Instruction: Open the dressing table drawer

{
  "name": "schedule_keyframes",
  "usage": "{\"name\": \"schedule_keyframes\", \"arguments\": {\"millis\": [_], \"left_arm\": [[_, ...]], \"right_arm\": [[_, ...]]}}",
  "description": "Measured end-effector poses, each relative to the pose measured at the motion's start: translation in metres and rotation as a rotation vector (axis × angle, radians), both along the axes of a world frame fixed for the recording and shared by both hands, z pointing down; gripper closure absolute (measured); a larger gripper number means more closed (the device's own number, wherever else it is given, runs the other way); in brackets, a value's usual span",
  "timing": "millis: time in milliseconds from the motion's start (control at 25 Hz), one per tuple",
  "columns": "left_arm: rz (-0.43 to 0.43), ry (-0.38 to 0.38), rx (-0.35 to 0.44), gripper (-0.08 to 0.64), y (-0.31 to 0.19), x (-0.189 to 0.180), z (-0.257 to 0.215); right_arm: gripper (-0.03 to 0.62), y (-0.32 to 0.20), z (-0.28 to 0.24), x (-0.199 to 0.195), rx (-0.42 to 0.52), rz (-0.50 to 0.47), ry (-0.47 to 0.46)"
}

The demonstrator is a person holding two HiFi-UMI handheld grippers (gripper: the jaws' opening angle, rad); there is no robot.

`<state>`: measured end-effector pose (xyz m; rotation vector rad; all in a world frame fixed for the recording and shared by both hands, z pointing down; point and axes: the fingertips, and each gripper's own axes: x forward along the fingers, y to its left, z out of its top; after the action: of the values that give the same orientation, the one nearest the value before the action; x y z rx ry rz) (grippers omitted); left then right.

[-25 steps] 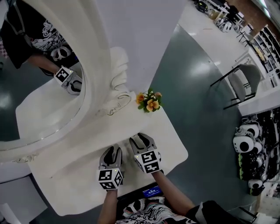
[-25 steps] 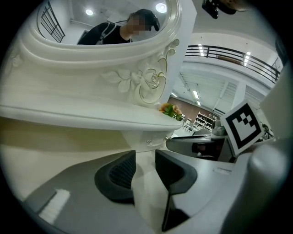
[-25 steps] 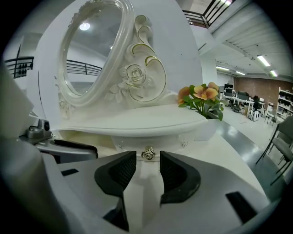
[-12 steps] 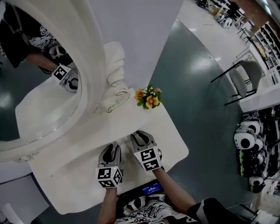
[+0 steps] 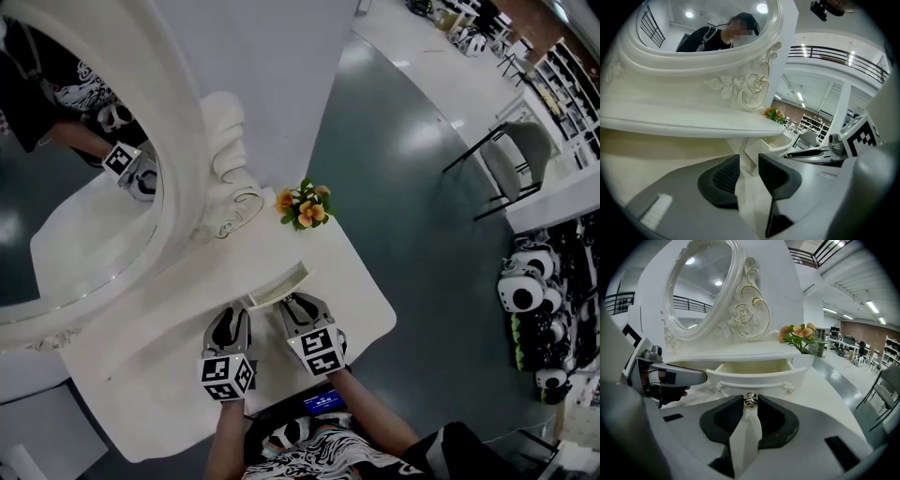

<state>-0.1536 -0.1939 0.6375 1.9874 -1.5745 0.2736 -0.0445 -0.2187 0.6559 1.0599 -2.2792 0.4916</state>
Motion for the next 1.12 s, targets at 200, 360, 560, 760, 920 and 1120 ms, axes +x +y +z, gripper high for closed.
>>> {"name": "schedule_keyframes", "arguments": {"millis": [200, 360, 560, 760, 920, 1120], "left_arm": [[0.000, -0.005, 0.020, 0.434, -0.002, 0.003, -0.008], [-0.004, -0.002, 0.040, 0.433, 0.000, 0.003, -0.017], [0.006, -0.014, 0.082, 0.432, 0.009, 0.010, -0.036], [0.035, -0.033, 0.140, 0.428, 0.013, 0.020, -0.058], [0.037, -0.033, 0.175, 0.431, 0.019, 0.024, -0.075], [0.041, -0.044, 0.204, 0.457, 0.031, 0.029, -0.094]], "right_arm": [[0.480, 0.002, 0.003, 0.004, -0.033, -0.005, -0.009], [0.467, 0.010, -0.001, 0.015, -0.037, -0.012, 0.024], [0.518, 0.021, -0.024, 0.042, 0.013, 0.066, 0.021], [0.576, 0.024, -0.049, 0.058, 0.078, 0.133, -0.002], [0.592, 0.030, -0.072, 0.062, 0.135, 0.152, -0.028], [0.592, 0.042, -0.097, 0.060, 0.179, 0.156, -0.079]]}}
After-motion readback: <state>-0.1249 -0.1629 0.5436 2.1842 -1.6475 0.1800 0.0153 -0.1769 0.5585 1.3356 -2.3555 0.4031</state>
